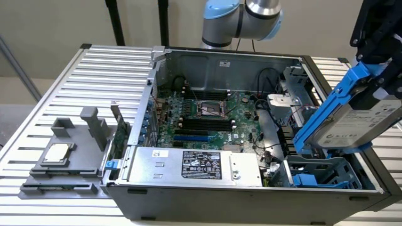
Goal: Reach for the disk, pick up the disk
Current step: 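Pick up the disk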
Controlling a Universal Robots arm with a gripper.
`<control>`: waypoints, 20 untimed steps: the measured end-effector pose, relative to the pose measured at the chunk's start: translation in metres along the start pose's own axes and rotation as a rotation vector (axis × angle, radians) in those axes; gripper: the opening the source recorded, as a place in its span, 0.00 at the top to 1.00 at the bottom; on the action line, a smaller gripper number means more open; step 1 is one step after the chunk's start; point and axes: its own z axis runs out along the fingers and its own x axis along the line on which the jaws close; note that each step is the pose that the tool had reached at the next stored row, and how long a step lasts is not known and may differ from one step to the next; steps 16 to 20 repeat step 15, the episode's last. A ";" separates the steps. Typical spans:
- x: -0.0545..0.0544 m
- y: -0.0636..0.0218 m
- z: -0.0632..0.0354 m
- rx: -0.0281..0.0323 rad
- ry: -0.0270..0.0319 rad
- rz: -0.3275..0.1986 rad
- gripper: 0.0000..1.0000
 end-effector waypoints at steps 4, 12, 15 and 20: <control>0.005 -0.0074 0.0034 0.0000 0.0000 0.000 0.67; 0.008 -0.0196 0.0065 0.0000 0.0003 0.000 0.67; 0.008 -0.0196 0.0065 0.0000 0.0003 0.000 0.67; 0.008 -0.0196 0.0065 0.0000 0.0003 0.000 0.67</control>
